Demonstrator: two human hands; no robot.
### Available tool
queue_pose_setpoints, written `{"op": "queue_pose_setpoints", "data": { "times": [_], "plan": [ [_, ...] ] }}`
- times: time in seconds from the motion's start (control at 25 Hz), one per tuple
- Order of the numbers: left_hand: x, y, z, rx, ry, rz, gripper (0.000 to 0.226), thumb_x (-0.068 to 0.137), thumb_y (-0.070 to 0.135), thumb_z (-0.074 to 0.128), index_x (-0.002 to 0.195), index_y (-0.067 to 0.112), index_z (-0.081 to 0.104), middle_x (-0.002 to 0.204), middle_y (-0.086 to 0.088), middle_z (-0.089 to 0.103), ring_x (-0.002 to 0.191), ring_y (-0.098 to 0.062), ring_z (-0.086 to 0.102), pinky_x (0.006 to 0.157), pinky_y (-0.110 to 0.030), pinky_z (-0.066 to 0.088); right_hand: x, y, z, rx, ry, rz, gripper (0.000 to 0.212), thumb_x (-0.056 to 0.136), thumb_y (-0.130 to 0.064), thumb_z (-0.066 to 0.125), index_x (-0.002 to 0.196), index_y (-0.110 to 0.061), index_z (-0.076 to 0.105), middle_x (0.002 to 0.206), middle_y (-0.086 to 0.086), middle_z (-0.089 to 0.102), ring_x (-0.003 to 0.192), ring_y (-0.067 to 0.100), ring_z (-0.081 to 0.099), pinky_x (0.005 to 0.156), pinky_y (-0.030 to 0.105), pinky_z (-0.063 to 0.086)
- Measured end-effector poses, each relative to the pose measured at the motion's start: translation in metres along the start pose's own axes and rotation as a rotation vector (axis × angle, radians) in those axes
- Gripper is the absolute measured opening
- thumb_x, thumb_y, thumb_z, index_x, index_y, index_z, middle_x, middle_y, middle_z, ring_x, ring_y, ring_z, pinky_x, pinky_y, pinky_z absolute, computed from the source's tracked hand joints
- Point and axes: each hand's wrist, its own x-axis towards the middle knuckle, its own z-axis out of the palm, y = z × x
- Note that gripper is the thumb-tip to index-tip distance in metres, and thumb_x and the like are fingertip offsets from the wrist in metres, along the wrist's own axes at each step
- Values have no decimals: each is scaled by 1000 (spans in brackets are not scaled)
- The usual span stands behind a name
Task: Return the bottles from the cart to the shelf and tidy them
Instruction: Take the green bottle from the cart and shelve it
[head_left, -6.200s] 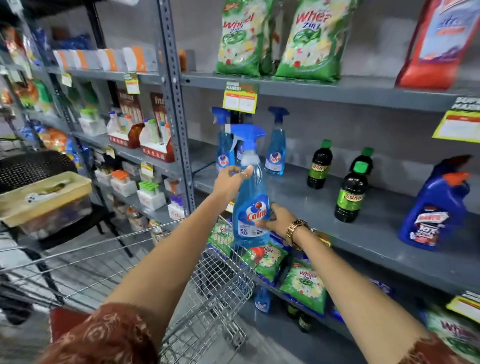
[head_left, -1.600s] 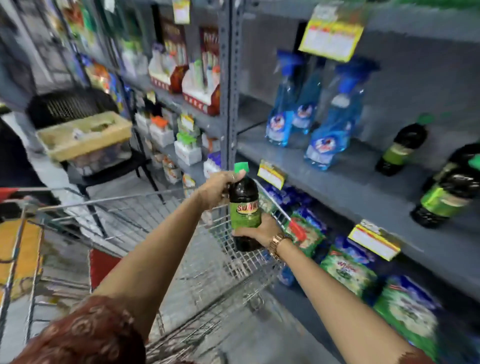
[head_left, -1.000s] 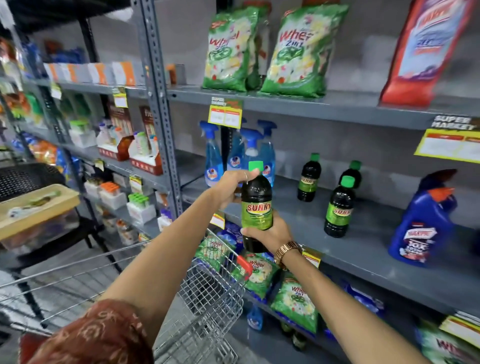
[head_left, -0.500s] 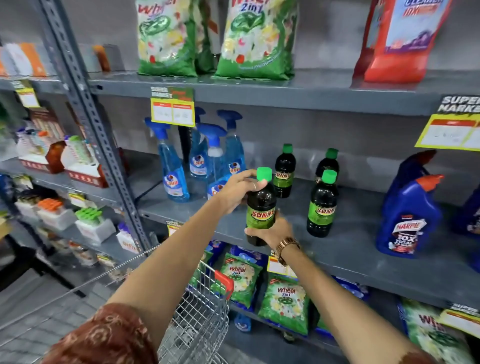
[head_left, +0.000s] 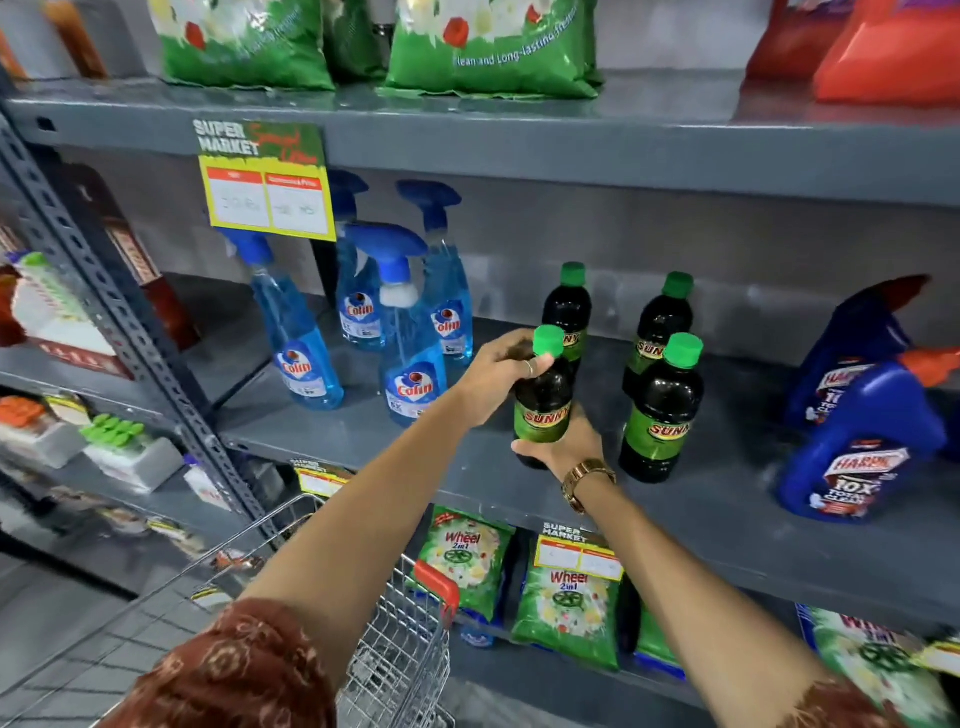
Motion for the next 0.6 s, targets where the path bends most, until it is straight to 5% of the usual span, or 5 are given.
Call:
{"op": "queue_pose_setpoints", "data": {
  "times": [0.2, 0.32, 0.44, 0.6],
  "plan": [
    [3, 3, 5, -7, -25, -31, 30, 88, 2, 52, 118, 9, 54, 113, -10, 59, 110, -23, 54, 106, -40, 40, 1, 5, 3, 44, 18, 0, 82, 53, -23, 87, 123, -14, 47, 123, 13, 62, 113, 30, 57, 99, 40, 47],
    [-6, 9, 7, 61, 35, -53, 35, 89, 9, 54, 124, 8, 52, 121, -11, 59, 109, -17, 54, 99, -27, 44, -6, 7, 3, 11, 60, -9, 82, 56, -22, 85, 125, -12, 43, 124, 15, 59, 115, 32, 54, 97, 40, 46],
    [-20, 12, 0, 102, 246, -27, 35, 87, 18, 59, 121, 11, 55, 106, 1, 60, 89, -2, 55, 68, -8, 47, -24, 6, 3, -9, 225, -45, 72, 59, -19, 83, 118, -5, 45, 119, 17, 58, 110, 33, 55, 89, 41, 49],
    [-45, 11, -28, 91, 502, -12, 19, 84, 18, 62, 102, 10, 63, 79, 1, 60, 78, -15, 55, 62, -23, 44, -49, 2, 13, -37, 301, -211, 36, 69, -16, 77, 91, -4, 53, 92, 17, 63, 91, 31, 58, 70, 29, 40]
  ]
}}
